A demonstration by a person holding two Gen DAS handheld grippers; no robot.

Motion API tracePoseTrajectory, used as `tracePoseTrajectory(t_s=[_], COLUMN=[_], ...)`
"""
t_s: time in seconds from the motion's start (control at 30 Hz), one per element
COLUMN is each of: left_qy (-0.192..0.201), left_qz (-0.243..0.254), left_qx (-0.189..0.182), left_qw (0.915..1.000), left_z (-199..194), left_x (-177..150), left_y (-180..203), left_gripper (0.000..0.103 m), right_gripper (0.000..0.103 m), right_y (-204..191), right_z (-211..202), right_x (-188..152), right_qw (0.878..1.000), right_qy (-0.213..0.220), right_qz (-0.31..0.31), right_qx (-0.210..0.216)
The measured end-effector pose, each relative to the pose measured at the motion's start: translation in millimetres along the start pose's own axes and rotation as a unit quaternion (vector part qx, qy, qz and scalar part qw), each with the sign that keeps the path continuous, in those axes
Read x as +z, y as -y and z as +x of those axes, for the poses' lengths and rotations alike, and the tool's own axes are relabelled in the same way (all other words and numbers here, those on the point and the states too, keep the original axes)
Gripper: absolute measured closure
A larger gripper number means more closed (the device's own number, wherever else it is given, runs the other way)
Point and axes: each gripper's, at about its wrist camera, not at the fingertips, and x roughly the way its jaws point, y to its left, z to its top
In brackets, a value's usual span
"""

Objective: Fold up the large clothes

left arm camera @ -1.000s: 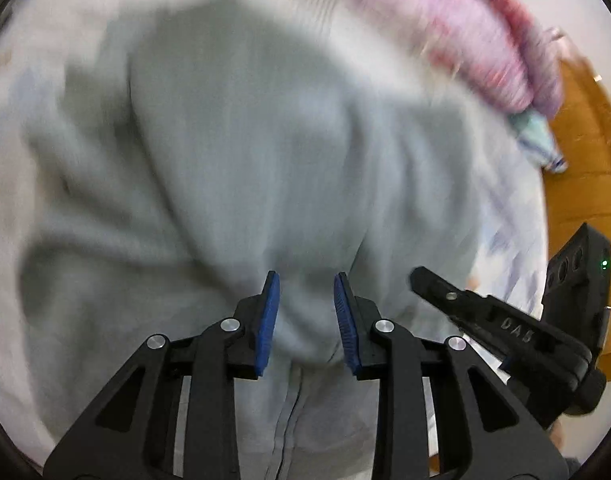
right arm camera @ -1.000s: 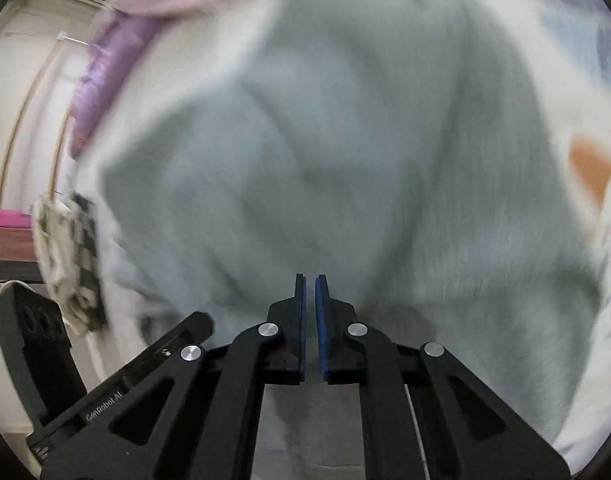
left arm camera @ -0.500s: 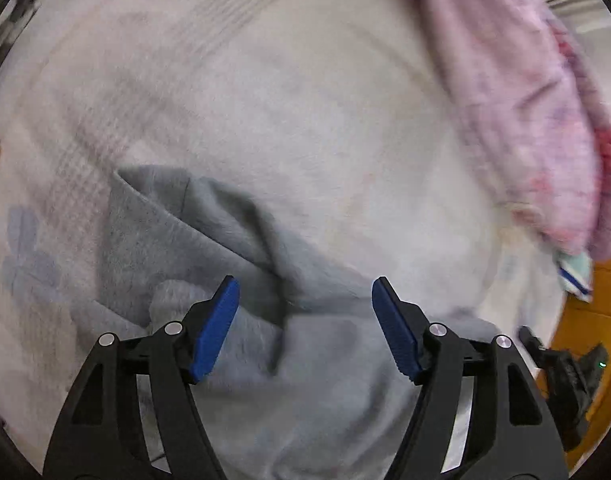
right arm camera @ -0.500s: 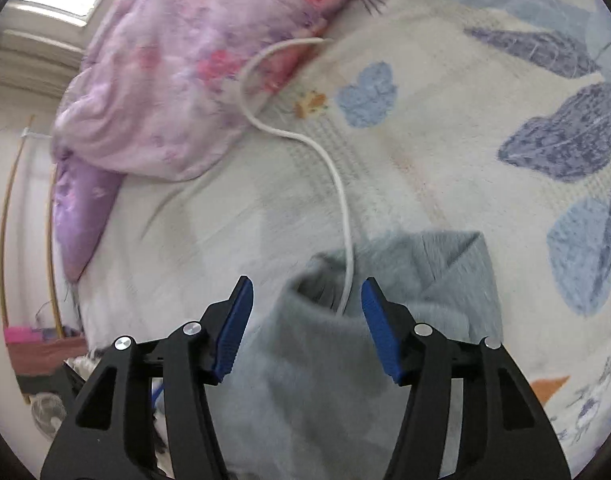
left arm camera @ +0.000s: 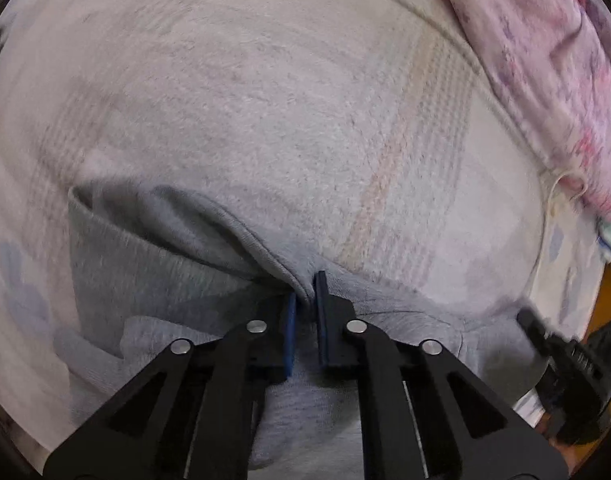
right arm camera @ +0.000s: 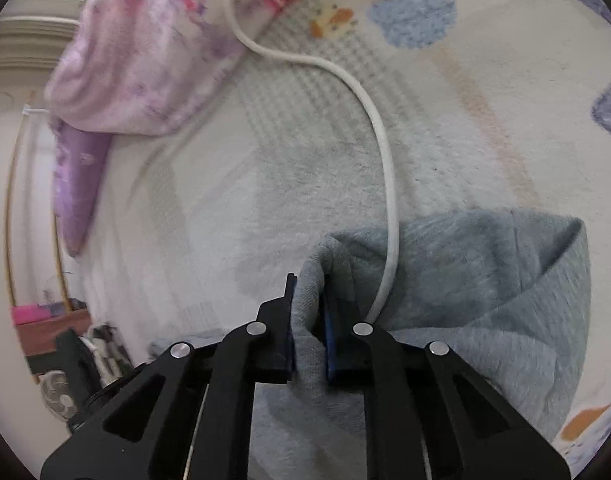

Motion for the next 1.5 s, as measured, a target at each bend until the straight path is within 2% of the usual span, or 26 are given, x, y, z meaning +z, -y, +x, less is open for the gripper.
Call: tracePoseTrajectory(t_s=[0.07, 0.1, 0.2, 0.27, 0.43, 0.53, 0.73, 0.87, 0.97, 1.1, 1.27, 1.5], left_qy=[0.015, 0.035, 0.086, 0.102, 0.116, 0.122, 0.125, 0.107, 0.095, 0.074, 0.062, 0.078], left_qz=[-0.016, -0.018, -0.016, -0.019, -0.047, -0.057, -0.034, -0.029, -0.018, -0.037, -0.043, -0.040], left_qx=[-0.026, -0.040, -0.083, -0.105, -0.141, -0.155, -0.178, -0.179, -0.166, -0.155, -0.122, -0.089], left_qw=[0.9994, 0.9984, 0.9927, 0.9891, 0.9820, 0.9787, 0.9754, 0.9776, 0.9814, 0.9845, 0.9896, 0.9922], left_z=[-14, -27, -68, -88, -121, -132, -153, -147, -141, -127, -101, -66], left_x=[-7, -13, -35, -52, -110, -146, -205, -244, -275, -301, -333, -365], left_y=[-9, -11, -16, -21, -49, -65, -96, -122, -140, -165, -187, -202], left_gripper=[0.098, 0.098, 0.098, 0.098, 0.098, 0.098, 0.098, 0.098, 0.098, 0.098, 0.098, 0.098], right_gripper=[0.094, 0.094, 0.094, 0.094, 0.095, 0.095, 0.096, 0.096, 0.096, 0.096, 0.096, 0.098], right_y=[-2, -3, -4, -2, 6, 6, 12, 32, 48, 74, 103, 126], right_z=[-17, -29, -60, -75, -107, -126, -152, -156, -155, -147, -128, -102], right_x=[-9, -17, -43, -58, -105, -139, -207, -259, -297, -341, -377, -405], right_qw=[1.000, 0.999, 0.997, 0.996, 0.994, 0.994, 0.991, 0.991, 0.992, 0.995, 0.997, 0.995], right_qy=[0.017, 0.026, 0.046, 0.051, 0.056, 0.060, 0.094, 0.111, 0.116, 0.099, 0.079, 0.078], right_qz=[-0.013, -0.024, -0.045, -0.046, -0.052, -0.069, -0.078, -0.053, -0.033, -0.008, 0.012, -0.037], right_qx=[0.019, 0.026, 0.041, 0.054, 0.072, 0.066, 0.054, 0.048, 0.038, 0.020, -0.003, -0.056])
